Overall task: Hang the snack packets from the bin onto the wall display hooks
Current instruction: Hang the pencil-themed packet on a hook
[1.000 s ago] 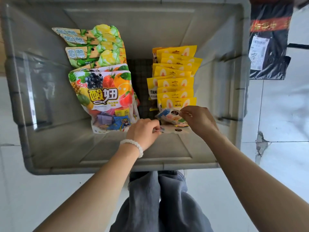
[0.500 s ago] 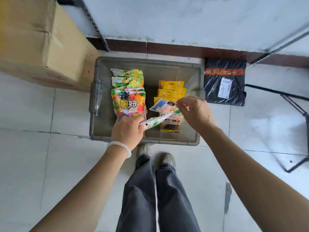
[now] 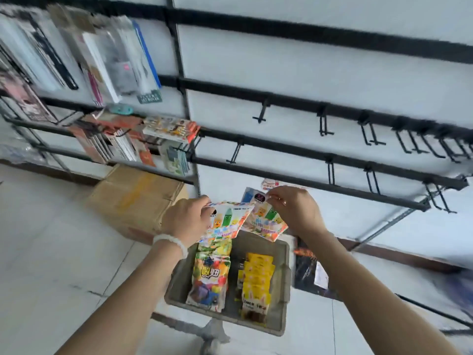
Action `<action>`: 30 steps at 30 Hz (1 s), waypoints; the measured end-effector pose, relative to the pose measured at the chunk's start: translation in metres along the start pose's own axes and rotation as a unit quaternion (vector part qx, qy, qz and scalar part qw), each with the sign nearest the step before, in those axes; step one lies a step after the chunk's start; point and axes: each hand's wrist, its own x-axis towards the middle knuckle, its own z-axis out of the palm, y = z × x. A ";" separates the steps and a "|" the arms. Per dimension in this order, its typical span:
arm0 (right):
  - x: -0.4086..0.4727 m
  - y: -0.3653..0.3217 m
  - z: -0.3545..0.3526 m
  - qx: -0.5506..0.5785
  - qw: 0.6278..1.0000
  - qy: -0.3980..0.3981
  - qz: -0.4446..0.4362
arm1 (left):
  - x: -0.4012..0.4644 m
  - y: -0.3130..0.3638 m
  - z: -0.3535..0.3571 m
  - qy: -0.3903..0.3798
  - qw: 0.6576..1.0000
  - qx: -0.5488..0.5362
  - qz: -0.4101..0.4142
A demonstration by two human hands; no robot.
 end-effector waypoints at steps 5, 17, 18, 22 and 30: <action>0.038 -0.050 -0.075 -0.045 0.995 0.051 -0.068 | 0.025 0.004 -0.086 0.086 0.996 -0.007 0.014; 0.129 -0.160 -0.143 -0.115 0.980 0.133 -0.093 | 0.118 -0.023 -0.222 0.169 0.982 -0.003 0.079; 0.138 -0.169 -0.144 -0.115 0.980 0.140 -0.082 | 0.130 -0.028 -0.232 0.171 0.981 -0.002 0.089; 0.171 -0.204 -0.149 -0.107 0.979 0.169 -0.050 | 0.176 -0.050 -0.267 0.195 0.972 -0.007 0.131; 0.213 -0.241 -0.170 -0.145 0.964 0.220 -0.020 | 0.245 -0.065 -0.318 0.201 0.960 -0.030 0.193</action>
